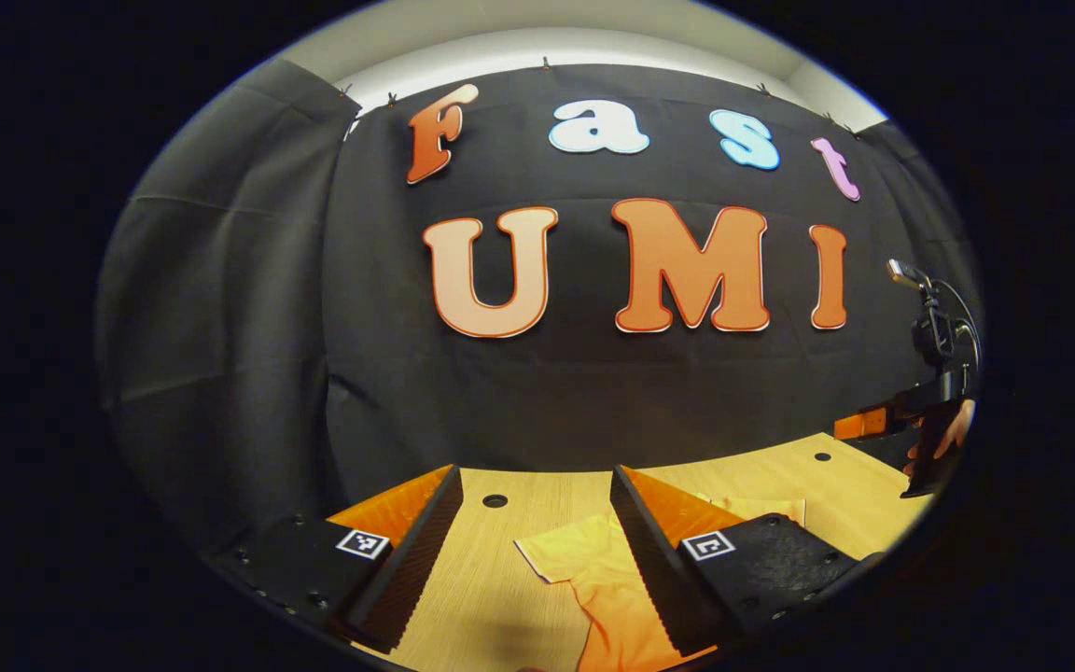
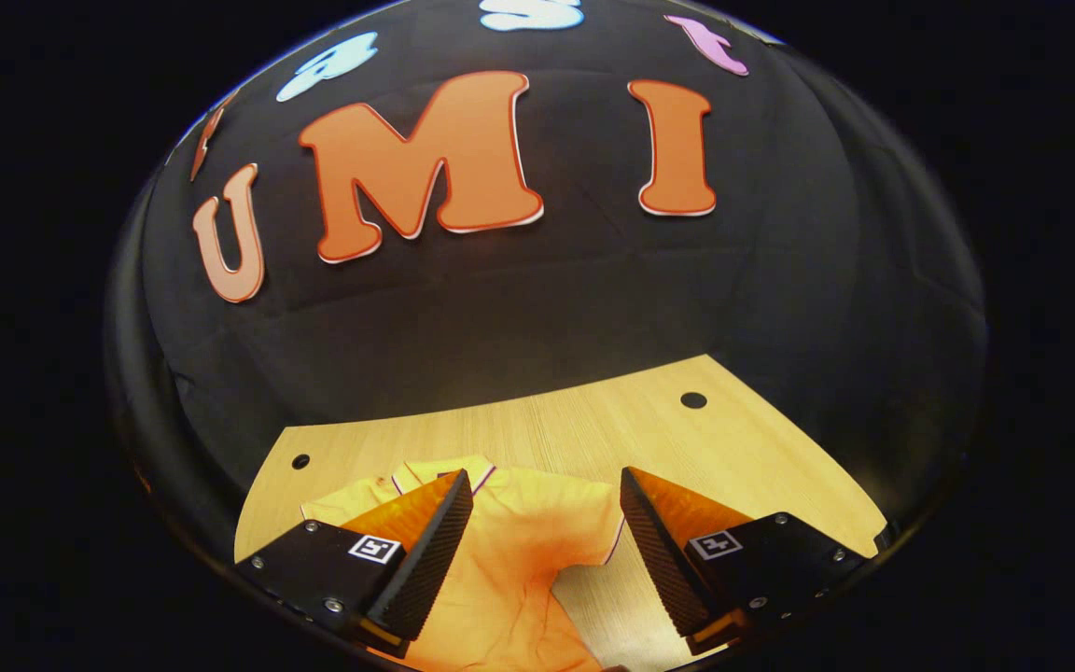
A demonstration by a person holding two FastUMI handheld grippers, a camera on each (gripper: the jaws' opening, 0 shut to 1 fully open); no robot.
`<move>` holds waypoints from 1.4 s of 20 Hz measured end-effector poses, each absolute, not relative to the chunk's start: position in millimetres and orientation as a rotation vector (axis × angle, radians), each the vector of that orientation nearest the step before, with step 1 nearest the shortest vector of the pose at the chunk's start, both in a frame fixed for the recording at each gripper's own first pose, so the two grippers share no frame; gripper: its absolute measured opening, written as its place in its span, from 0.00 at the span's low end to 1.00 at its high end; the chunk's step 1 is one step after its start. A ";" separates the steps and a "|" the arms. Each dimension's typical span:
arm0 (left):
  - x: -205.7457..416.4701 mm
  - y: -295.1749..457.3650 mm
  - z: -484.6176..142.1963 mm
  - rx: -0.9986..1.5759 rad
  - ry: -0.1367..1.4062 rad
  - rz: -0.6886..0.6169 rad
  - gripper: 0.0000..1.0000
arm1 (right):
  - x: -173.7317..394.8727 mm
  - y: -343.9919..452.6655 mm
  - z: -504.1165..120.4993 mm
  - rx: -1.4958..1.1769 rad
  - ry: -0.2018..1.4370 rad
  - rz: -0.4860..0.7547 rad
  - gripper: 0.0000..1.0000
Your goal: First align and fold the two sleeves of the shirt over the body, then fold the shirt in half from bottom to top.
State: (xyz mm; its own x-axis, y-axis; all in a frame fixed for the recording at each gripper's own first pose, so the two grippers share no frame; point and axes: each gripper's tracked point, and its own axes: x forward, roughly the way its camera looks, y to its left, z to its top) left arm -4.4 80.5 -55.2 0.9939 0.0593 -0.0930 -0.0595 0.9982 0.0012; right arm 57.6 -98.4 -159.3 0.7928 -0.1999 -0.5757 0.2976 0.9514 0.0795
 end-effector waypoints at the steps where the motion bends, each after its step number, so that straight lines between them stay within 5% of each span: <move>1: -6.7 78.9 -59.1 -0.002 0.104 0.072 0.98 | 61.6 -103.8 -171.4 0.171 0.631 -0.262 0.96; 18: -51.7 71.6 -120.2 -0.007 0.315 0.269 0.98 | 91.3 -150.5 -348.5 0.264 1.217 -0.213 0.92; 28: -48.1 57.4 -147.7 -0.027 0.420 0.252 0.98 | 82.5 -157.1 -404.0 0.262 1.419 -0.203 0.82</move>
